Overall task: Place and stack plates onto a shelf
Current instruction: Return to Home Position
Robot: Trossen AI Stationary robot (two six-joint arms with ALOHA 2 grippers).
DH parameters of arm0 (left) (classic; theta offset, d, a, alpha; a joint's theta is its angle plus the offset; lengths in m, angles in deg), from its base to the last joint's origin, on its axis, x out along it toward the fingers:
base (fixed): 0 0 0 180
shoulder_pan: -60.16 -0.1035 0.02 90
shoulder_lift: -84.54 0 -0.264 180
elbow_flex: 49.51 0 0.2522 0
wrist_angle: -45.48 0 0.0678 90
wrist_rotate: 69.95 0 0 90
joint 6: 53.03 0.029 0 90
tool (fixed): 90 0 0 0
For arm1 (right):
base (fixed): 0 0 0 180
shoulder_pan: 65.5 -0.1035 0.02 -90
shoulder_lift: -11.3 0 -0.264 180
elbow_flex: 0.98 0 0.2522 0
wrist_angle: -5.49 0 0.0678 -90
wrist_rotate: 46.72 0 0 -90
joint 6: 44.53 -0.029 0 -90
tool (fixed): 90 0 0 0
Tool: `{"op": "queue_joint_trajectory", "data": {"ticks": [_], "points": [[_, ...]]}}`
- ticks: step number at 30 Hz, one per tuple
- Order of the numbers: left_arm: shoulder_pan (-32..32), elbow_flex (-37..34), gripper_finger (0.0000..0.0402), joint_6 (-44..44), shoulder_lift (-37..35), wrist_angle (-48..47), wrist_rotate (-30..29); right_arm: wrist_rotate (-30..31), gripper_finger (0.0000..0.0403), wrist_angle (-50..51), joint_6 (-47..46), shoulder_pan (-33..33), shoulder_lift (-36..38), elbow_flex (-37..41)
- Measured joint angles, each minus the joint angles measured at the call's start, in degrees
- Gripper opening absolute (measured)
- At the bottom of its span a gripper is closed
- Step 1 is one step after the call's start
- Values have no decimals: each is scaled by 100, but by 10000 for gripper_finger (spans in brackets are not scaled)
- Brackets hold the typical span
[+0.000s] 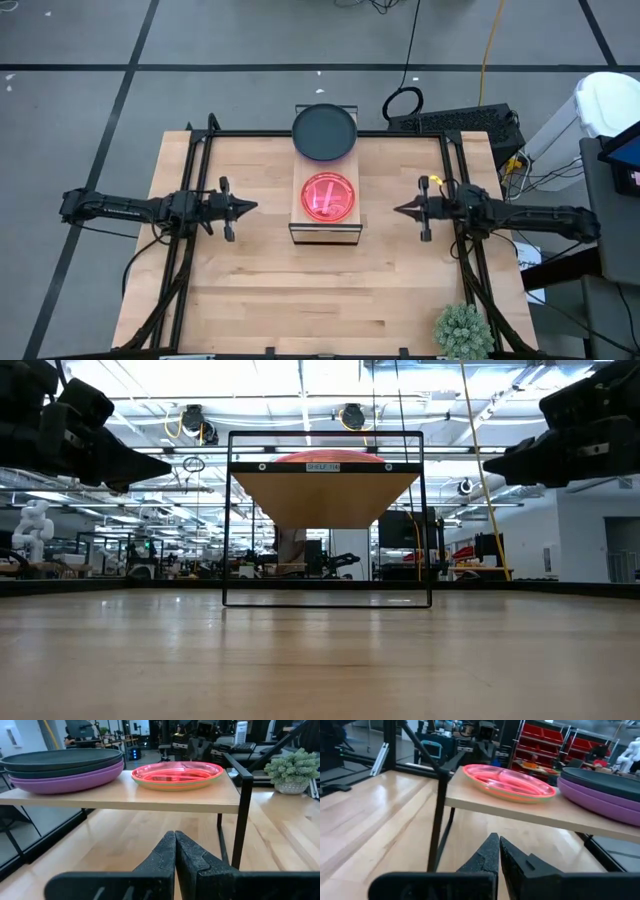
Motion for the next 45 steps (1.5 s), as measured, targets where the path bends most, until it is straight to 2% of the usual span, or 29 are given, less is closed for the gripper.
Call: {"op": "queue_joint_trajectory", "data": {"ticks": [12,18,23,28,37,41,45], "points": [[-2,0,3,-3,0,-26,-24,747,0,755,-329,-760,633,0],[-2,0,3,-12,0,-26,-24,812,0,950,-496,-1131,698,0],[-2,0,3,-34,0,-26,-24,1229,0,949,-495,-1391,698,2],[-2,0,3,-40,0,-26,-24,1207,0,985,-149,-1523,830,2],[0,2,3,-23,0,-70,-24,1170,0,1077,524,-1532,1545,2],[0,2,3,-25,1,-69,-22,1169,0,1046,339,-1525,1623,-13],[0,2,3,-23,0,-70,-22,893,0,1107,80,-1525,1628,-13]]}}
